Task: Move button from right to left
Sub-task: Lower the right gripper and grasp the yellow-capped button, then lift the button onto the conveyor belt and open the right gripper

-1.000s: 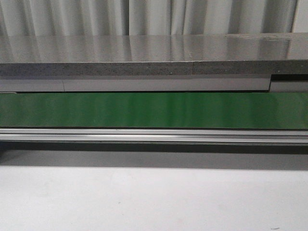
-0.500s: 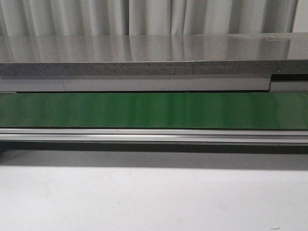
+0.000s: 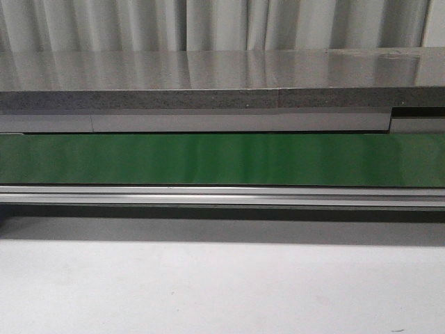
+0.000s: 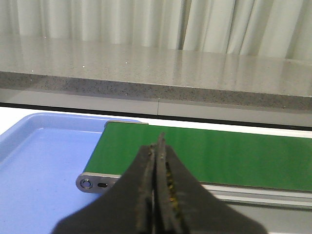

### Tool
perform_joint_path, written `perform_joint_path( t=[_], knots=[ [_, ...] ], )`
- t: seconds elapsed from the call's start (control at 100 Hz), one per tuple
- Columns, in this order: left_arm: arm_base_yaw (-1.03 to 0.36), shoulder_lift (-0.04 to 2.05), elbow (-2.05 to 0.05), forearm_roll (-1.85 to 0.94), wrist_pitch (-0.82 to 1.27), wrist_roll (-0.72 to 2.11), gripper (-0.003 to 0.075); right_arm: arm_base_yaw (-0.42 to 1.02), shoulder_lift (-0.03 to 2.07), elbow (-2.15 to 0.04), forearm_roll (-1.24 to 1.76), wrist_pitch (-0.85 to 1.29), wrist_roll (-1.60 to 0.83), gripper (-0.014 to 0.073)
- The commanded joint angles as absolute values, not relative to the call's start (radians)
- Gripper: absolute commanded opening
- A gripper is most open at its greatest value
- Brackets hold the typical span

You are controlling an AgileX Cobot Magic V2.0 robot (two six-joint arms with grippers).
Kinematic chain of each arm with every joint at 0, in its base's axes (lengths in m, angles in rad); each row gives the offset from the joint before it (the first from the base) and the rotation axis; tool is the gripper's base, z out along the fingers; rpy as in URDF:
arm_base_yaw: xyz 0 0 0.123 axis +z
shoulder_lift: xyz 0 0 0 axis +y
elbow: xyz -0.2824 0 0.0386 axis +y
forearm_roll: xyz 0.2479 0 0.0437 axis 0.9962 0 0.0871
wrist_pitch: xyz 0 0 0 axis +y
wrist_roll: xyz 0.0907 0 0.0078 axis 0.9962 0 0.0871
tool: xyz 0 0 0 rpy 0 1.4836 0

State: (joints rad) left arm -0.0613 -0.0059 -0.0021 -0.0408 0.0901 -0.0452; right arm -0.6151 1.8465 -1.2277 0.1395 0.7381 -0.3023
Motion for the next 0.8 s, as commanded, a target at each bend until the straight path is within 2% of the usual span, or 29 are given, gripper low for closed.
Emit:
perform_joint_path(
  t=[0.0, 0.45, 0.52, 0.69, 0.79],
  knots=[
    [-0.059, -0.037, 0.043, -0.044, 0.015, -0.054, -0.002, -0.616, 1.827, -1.267, 0.16, 0.703, -0.313, 0.0519],
    [-0.059, -0.037, 0.043, -0.044, 0.015, -0.054, -0.002, -0.614, 1.878, -1.267, 0.189, 0.681, -0.313, 0.051],
    [-0.059, -0.037, 0.043, -0.044, 0.015, -0.054, -0.002, -0.613, 1.878, -1.267, 0.19, 0.681, -0.313, 0.0444],
    [-0.059, -0.037, 0.043, -0.044, 0.015, -0.054, -0.002, -0.605, 1.878, -1.267, 0.201, 0.681, -0.313, 0.0181],
    [-0.059, -0.037, 0.043, -0.044, 0.015, -0.054, -0.002, -0.605, 1.865, -1.268, 0.201, 0.681, -0.313, 0.0118]
  ],
)
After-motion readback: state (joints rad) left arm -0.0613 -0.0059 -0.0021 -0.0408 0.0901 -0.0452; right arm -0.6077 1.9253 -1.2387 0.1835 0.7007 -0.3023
